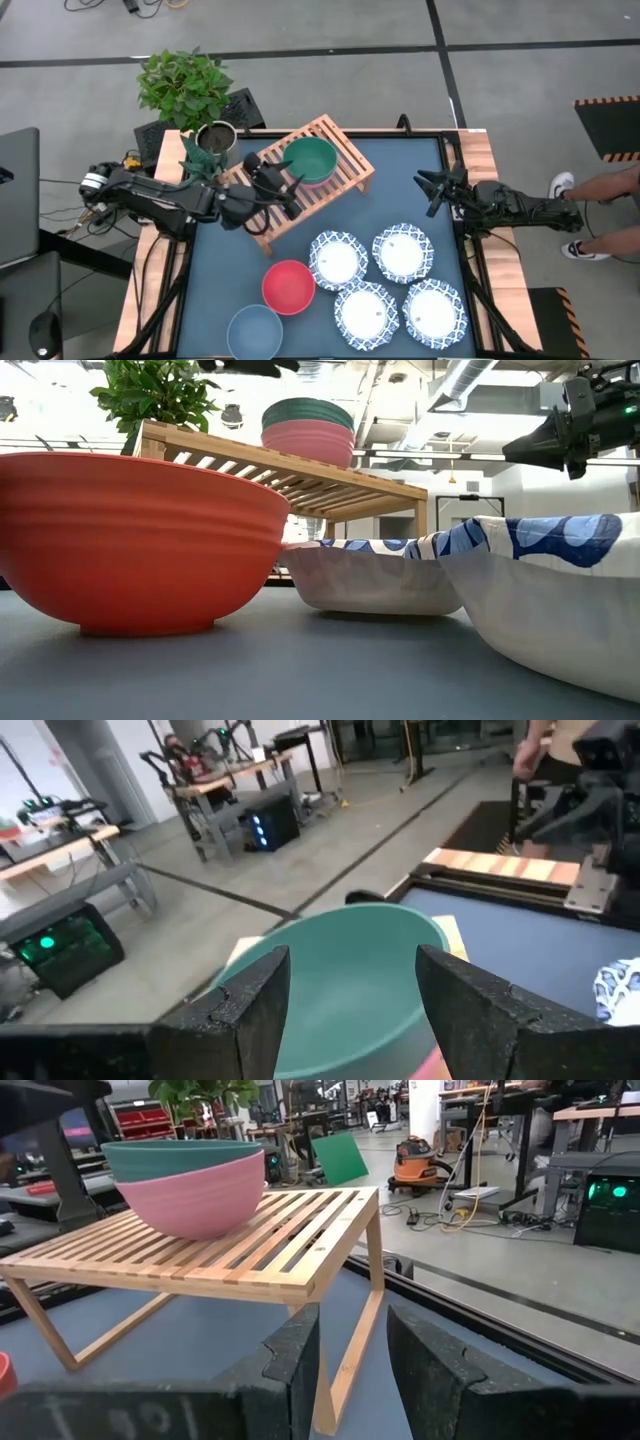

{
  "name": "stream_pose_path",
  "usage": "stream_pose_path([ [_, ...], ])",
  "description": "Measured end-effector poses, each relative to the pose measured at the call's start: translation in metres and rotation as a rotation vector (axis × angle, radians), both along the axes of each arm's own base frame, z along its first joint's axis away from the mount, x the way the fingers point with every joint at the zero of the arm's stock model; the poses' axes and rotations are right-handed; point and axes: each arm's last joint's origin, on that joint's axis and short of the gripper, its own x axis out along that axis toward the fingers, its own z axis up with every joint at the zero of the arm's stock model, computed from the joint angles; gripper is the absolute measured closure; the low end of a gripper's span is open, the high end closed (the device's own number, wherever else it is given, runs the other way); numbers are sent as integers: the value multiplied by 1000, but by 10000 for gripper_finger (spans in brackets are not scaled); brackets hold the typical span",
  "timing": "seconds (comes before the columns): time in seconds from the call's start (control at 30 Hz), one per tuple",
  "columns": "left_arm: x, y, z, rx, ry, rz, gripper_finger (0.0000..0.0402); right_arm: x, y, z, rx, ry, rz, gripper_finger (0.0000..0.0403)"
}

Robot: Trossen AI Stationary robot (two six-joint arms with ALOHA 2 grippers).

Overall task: Place and stack bowls onto a shelf
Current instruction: Stack the green bowl on top of the pink bowl on the shelf, then stack the blue bowl on top of the green bowl on the shelf

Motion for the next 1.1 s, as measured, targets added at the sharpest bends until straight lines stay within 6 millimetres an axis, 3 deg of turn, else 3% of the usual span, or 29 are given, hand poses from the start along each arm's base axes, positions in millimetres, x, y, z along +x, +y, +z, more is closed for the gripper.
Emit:
stream_pose_path([
  [0.17,2,8,-6,-40,9,-29,196,0,0,0,0,-1,0,259],
  [0.37,0,13,-27,-49,26,23,196,0,0,0,0,-1,0,259],
  [0.53,0,13,-27,-41,31,22,196,0,0,0,0,-1,0,259],
  [0.67,-3,11,-12,-38,-10,-7,196,0,0,0,13,-9,-1,259],
  [0.93,-11,-12,12,-54,-57,-313,196,0,0,-1,20,-7,-2,259],
  [1.1,-14,-31,6,-79,25,-522,196,0,0,-1,20,-5,-2,259],
])
